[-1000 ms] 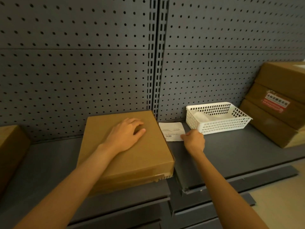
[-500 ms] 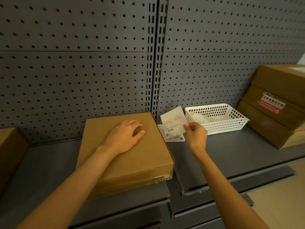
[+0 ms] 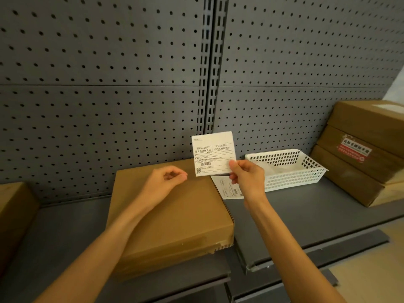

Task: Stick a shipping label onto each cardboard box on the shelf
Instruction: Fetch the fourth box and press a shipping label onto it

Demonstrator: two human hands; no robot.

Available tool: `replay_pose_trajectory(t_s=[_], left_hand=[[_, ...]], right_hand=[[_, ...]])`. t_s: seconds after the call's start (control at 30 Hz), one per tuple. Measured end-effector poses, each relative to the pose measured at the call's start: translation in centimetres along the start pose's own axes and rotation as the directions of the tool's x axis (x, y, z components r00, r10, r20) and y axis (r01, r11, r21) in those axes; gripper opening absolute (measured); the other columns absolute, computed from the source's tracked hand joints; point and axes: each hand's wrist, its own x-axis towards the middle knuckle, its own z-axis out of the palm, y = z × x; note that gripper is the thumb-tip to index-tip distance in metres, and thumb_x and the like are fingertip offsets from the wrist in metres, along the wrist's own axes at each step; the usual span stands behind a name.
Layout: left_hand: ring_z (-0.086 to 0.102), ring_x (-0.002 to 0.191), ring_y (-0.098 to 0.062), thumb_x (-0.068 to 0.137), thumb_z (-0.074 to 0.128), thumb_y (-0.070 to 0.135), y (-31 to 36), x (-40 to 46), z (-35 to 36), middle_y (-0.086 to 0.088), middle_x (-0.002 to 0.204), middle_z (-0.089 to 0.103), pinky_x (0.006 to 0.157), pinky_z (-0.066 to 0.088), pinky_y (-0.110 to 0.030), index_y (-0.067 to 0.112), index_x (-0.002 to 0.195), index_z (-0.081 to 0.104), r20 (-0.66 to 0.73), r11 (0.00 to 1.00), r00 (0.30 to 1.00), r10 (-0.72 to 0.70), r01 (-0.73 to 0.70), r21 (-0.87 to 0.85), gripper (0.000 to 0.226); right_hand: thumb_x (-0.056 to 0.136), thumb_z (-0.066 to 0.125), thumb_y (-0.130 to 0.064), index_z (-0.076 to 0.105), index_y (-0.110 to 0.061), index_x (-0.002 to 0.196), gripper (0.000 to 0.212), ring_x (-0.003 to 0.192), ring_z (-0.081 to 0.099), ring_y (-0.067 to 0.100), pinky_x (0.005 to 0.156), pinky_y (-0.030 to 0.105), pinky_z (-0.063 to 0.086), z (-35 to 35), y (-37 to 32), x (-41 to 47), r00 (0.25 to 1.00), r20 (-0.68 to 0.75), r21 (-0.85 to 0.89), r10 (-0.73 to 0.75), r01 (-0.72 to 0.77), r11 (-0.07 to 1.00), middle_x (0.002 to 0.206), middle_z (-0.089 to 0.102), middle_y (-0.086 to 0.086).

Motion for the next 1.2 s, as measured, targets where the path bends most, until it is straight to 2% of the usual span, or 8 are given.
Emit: replay_pose_trajectory(t_s=[0.2,0.37,0.57,0.7,0.93,1.1,1.2], left_hand=[[0.064,0.087,-0.011,0.086,0.066,0.017,0.1,0.2,0.2,0.005,0.089,0.071,0.086,0.048,-0.025,0.019,0.088,0.071,0.033,0.997,0.999,-0.002,0.004,-0.078,0.006],[0.062,0.08,-0.01,0.085,0.067,0.014,0.0,0.2,0.2,0.001,0.086,0.071,0.085,0.049,-0.029,0.014,0.086,0.07,0.03,0.993,0.999,-0.027,0.03,-0.113,0.004],[0.06,0.076,-0.005,0.087,0.063,0.01,0.5,0.1,0.1,0.002,0.082,0.069,0.075,0.045,-0.016,0.015,0.082,0.068,-0.03,0.992,0.999,-0.023,0.019,-0.121,0.009],[0.06,0.079,-0.009,0.086,0.062,0.009,0.8,0.1,0.0,-0.006,0.087,0.07,0.078,0.044,-0.017,0.012,0.082,0.068,-0.044,0.994,0.999,-0.019,0.013,-0.113,0.008],[0.062,0.085,-0.019,0.085,0.064,0.009,0.5,0.2,0.1,-0.003,0.086,0.07,0.083,0.048,-0.025,0.013,0.08,0.068,-0.041,0.994,0.999,-0.006,0.002,-0.107,0.008],[0.059,0.072,-0.002,0.087,0.062,0.011,0.3,0.2,0.2,-0.002,0.08,0.069,0.073,0.044,-0.007,0.012,0.08,0.069,-0.063,0.994,0.998,0.03,-0.037,-0.104,0.01],[0.059,0.071,-0.001,0.088,0.061,0.011,0.2,0.2,0.2,-0.003,0.08,0.069,0.072,0.045,-0.008,0.008,0.082,0.069,-0.072,0.994,0.997,0.029,-0.036,-0.099,0.01]], right_hand=[[0.092,0.061,-0.013,0.066,-0.01,0.083,0.01,0.051,0.05,0.006,0.052,0.018,0.047,1.1,-0.1,-0.4,0.999,0.02,0.082,0.029,-0.031,0.996,0.065,0.061,0.001],[0.091,0.062,-0.014,0.066,-0.01,0.082,0.011,0.053,0.051,0.008,0.053,0.019,0.047,1.8,0.0,-0.2,0.998,0.042,0.101,0.036,-0.04,0.994,0.063,0.061,0.001],[0.091,0.062,-0.014,0.066,-0.01,0.082,0.011,0.053,0.052,0.008,0.055,0.021,0.048,2.2,0.2,-0.3,0.998,0.048,0.108,0.04,-0.045,0.993,0.064,0.061,0.001],[0.091,0.063,-0.015,0.067,-0.01,0.082,0.011,0.054,0.051,0.009,0.056,0.022,0.048,2.2,0.2,-0.3,0.998,0.056,0.101,0.037,-0.043,0.994,0.063,0.06,0.0],[0.09,0.064,-0.015,0.068,-0.011,0.082,0.009,0.053,0.051,0.009,0.056,0.022,0.049,2.3,0.6,-0.2,0.998,0.043,0.068,0.05,-0.053,0.996,0.066,0.064,0.001],[0.087,0.068,-0.016,0.068,-0.011,0.079,0.009,0.056,0.053,0.012,0.059,0.026,0.05,2.2,1.3,-0.2,0.997,0.029,0.015,0.07,-0.07,0.997,0.066,0.064,0.003],[0.087,0.068,-0.016,0.068,-0.011,0.078,0.01,0.056,0.053,0.012,0.059,0.025,0.049,2.2,1.6,-0.4,0.997,0.034,0.009,0.066,-0.066,0.998,0.066,0.064,0.003]])
